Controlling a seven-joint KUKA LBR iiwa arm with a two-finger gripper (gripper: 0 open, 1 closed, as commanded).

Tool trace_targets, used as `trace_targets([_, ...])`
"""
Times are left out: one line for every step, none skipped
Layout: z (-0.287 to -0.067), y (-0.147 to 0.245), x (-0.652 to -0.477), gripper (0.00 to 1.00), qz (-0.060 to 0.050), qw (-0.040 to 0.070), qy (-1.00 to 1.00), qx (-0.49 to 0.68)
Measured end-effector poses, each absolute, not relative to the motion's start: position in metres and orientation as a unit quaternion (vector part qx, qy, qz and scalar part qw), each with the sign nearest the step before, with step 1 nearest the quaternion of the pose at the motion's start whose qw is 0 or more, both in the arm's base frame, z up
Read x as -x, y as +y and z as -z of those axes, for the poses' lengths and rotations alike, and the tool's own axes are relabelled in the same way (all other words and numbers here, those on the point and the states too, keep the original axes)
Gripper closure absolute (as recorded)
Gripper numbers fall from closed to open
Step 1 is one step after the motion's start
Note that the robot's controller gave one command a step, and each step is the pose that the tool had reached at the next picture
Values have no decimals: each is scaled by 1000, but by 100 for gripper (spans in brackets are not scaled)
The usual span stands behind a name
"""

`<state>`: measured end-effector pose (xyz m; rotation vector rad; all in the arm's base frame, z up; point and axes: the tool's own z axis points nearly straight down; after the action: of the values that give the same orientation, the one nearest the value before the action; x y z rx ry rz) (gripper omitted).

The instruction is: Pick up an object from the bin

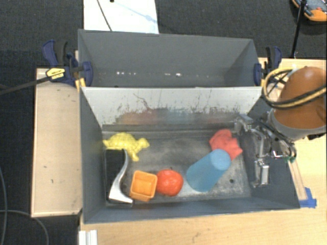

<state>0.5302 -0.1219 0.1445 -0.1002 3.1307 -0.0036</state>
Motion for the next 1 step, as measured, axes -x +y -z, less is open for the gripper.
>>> trace_targets([-103,-111,-513,0,0,2,987,160])
